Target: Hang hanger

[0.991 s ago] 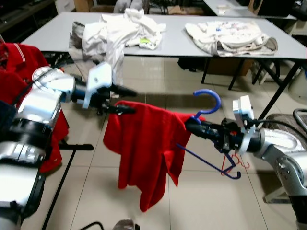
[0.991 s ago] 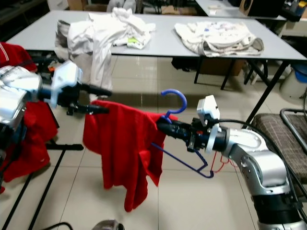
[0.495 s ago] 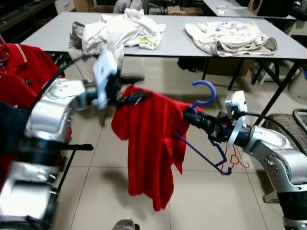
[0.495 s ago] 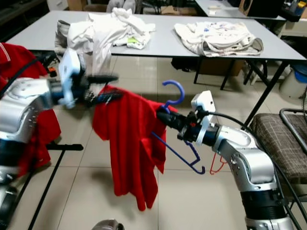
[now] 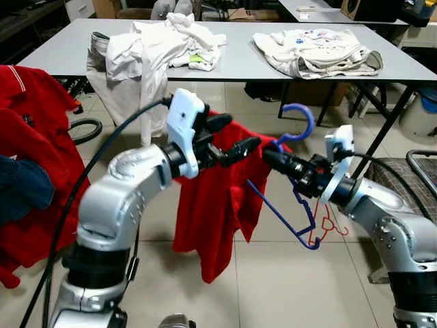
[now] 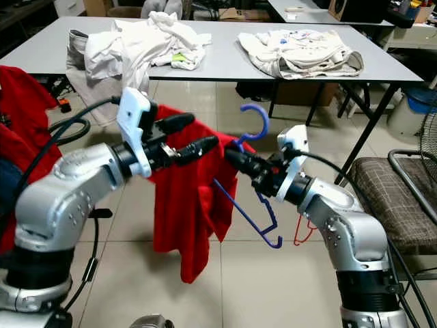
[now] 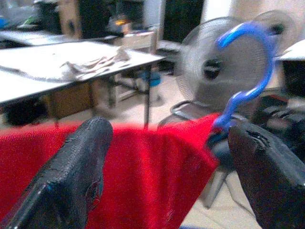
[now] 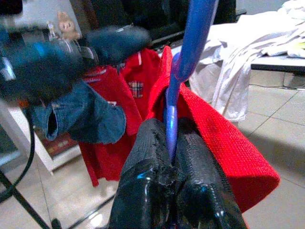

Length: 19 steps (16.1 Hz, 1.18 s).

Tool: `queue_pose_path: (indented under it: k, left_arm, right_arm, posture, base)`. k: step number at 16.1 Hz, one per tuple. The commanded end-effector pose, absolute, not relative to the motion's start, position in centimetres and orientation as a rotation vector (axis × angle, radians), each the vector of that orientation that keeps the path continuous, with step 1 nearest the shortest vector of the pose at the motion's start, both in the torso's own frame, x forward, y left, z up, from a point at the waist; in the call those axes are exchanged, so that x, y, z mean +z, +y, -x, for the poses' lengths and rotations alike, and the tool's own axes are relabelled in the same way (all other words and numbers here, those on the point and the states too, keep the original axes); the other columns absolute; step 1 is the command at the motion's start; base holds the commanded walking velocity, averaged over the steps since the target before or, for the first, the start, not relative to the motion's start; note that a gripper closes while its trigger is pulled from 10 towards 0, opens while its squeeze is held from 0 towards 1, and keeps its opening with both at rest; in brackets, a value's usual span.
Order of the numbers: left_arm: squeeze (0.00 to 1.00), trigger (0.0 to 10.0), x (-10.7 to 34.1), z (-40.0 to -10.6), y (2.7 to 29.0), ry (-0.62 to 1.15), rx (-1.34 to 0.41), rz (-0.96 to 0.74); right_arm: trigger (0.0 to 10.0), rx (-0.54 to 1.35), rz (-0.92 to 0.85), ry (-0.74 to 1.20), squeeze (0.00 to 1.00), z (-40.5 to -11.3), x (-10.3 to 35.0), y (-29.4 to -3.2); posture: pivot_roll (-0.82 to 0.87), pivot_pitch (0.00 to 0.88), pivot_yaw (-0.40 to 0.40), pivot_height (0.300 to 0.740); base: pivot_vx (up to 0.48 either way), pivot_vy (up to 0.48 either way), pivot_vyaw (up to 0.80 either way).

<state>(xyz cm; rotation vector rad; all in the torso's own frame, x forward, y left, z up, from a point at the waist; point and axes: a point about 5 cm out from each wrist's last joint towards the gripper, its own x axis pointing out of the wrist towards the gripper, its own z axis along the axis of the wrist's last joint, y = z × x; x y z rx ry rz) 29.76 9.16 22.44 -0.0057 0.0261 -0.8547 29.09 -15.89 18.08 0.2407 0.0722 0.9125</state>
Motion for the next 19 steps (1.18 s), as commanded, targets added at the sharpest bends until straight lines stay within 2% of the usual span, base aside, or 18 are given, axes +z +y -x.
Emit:
queue_pose_path:
  k: [1,2,3,4,8,14,16,17,18,19]
  left_arm:
    - [1.00,10.0,22.4,-29.8,9.3,0.032,-0.789,-0.015]
    - [0.75,10.0,22.7,-29.8,9.1,-0.004,-0.727,-0.032]
    - [0.45,10.0,22.5,-29.6,8.9,0.006,-0.715,-0.033]
    - [0.00,10.0,21.9,-29.5,8.6,0.033,-0.711,-0.052]
    - [0.00,10.0,21.2,-29.3,6.7,0.066,-0.750,0.080]
    - [0.00,10.0,19.5,-30.2,6.2,0.130,-0.682,-0.012]
    - [0.00,4.8,19.6,-30.8,6.6,0.116,-0.631,-0.028]
    - [0.00,1.7,19.6,-30.9,6.6,0.114,-0.633,-0.031]
    - [0.00,1.7,19.5,-30.9,6.6,0.113,-0.635,-0.033]
    - [0.00,0.0,19.7,-31.0,6.6,0.105,-0.647,-0.035]
  right_arm:
    - [0.0,0.898,-0.244,0.028,0.00,-29.5,19.3,-15.9]
    - [0.0,0.825,-0.266,0.037,0.00,-30.3,19.1,-16.0]
    - [0.0,0.826,-0.280,0.036,0.00,-30.4,19.1,-15.9]
    - [0.0,0.847,-0.292,0.032,0.00,-30.2,19.3,-15.6]
    - [0.0,0.885,-0.308,0.035,0.00,-30.2,19.6,-15.1]
    - [0.0,0.954,-0.335,0.026,0.00,-30.1,20.3,-14.1]
    - [0.0,0.973,-0.341,0.023,0.00,-30.0,20.4,-13.9]
    - [0.0,0.979,-0.343,0.022,0.00,-30.0,20.4,-13.8]
    - [0.0,0.979,-0.344,0.022,0.00,-30.0,20.4,-13.8]
    - [0.0,0.986,-0.343,0.017,0.00,-30.0,20.6,-13.7]
  posture:
    - [0.04,0.013,-0.016,0.740]
    - [0.03,0.018,-0.019,0.740]
    - [0.04,0.021,-0.023,0.740]
    - [0.03,0.025,-0.027,0.740]
    - [0.03,0.029,-0.035,0.740]
    - [0.02,0.015,-0.034,0.740]
    - [0.02,0.006,-0.033,0.740]
    - [0.03,0.000,-0.030,0.740]
    - [0.03,0.000,-0.030,0.740]
    - [0.03,0.000,-0.025,0.740]
  base:
    - [0.000,0.000,0.00]
    - [0.000,0.000,0.00]
    - [0.000,0.000,0.00]
    - [0.000,0.000,0.00]
    - [0.000,0.000,0.00]
    - [0.000,0.000,0.00]
    - [0.000,0.000,0.00]
    - [0.000,0.000,0.00]
    - [0.000,0.000,0.00]
    - [0.000,0.000,0.00]
